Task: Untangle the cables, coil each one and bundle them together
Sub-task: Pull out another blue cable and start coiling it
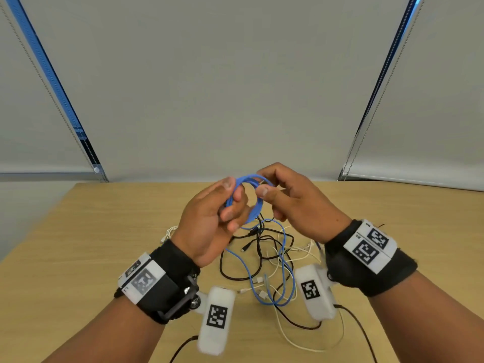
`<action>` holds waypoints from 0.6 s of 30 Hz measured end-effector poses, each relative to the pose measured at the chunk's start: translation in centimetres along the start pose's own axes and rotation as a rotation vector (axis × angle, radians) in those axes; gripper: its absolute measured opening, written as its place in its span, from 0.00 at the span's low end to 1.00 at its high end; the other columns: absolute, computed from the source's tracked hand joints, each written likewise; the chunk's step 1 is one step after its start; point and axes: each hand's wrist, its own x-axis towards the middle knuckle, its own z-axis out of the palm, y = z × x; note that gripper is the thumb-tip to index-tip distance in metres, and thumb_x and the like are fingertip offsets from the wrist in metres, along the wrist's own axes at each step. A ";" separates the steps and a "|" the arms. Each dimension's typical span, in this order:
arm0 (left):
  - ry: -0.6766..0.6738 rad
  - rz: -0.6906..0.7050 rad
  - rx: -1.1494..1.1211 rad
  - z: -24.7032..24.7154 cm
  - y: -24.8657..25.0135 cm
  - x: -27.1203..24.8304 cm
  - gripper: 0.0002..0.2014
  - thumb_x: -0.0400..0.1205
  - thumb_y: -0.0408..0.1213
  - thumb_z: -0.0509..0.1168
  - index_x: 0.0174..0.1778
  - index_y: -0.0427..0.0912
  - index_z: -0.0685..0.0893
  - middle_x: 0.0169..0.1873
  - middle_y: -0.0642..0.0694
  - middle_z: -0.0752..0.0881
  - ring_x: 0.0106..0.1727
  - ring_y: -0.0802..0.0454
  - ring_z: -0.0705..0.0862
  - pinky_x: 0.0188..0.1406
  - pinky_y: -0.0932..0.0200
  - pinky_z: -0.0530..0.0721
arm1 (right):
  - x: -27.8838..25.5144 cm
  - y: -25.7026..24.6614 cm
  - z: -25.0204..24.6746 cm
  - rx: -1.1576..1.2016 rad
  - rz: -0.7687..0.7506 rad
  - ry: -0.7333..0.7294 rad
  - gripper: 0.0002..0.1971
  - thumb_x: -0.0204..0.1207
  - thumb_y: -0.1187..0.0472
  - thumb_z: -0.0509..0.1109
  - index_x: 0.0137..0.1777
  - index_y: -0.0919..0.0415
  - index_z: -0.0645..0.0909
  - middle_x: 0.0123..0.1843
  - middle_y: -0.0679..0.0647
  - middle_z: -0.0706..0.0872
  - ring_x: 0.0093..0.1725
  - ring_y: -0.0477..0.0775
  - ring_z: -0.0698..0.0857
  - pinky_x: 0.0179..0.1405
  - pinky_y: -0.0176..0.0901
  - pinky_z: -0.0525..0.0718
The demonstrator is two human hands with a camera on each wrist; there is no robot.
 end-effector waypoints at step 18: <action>0.282 0.099 -0.214 -2.6 0.3 0.9 0.20 0.91 0.49 0.54 0.37 0.44 0.78 0.38 0.42 0.89 0.44 0.43 0.92 0.63 0.44 0.82 | -3.9 3.7 2.4 0.073 0.266 -0.329 0.11 0.84 0.58 0.67 0.62 0.45 0.86 0.36 0.49 0.87 0.31 0.46 0.83 0.34 0.44 0.87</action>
